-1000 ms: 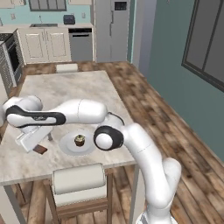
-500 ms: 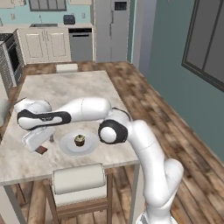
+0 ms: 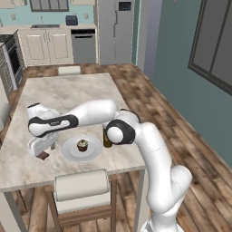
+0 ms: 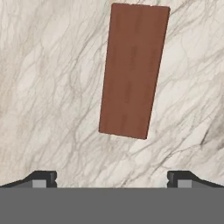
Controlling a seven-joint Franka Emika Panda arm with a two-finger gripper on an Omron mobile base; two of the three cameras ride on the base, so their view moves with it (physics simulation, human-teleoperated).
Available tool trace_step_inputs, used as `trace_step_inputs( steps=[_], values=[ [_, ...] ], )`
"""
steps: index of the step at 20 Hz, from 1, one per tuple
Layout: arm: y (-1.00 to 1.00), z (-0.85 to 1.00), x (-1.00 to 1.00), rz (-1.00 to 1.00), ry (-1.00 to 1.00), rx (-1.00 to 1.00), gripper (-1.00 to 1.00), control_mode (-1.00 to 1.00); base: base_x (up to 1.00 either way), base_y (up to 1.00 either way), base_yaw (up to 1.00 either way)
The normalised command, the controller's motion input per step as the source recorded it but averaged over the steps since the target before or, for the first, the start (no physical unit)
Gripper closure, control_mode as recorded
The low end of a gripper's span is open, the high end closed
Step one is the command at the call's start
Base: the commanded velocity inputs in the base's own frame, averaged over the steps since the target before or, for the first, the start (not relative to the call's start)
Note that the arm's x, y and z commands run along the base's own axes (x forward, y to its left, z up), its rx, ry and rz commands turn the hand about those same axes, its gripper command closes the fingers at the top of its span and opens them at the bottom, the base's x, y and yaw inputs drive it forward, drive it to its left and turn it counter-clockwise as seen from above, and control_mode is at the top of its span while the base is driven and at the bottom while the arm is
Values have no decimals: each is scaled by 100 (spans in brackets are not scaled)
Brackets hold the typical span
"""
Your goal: Take the cinnamon bottle from the cabinet and place it on the dining table, next to the plate with the cupcake. Then take the chocolate from the dining counter and place it on the cupcake plate.
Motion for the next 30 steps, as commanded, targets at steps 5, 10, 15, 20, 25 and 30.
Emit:
trace_step_inputs(
  steps=[5,10,15,20,25,30],
  values=[
    [35,-6,8,0,0,0,-100,-100,0,0,0],
    [15,0,9,0,-3,0,-100,-100,0,0,0],
    [0,-5,29,-2,-1,0,-100,-100,0,0,0],
    [6,-26,19,-1,-1,0,-100,-100,0,0,0],
    [25,-20,2,0,0,0,-100,-100,0,0,0],
    [20,-15,0,0,0,0,-100,-100,0,0,0]
  ],
)
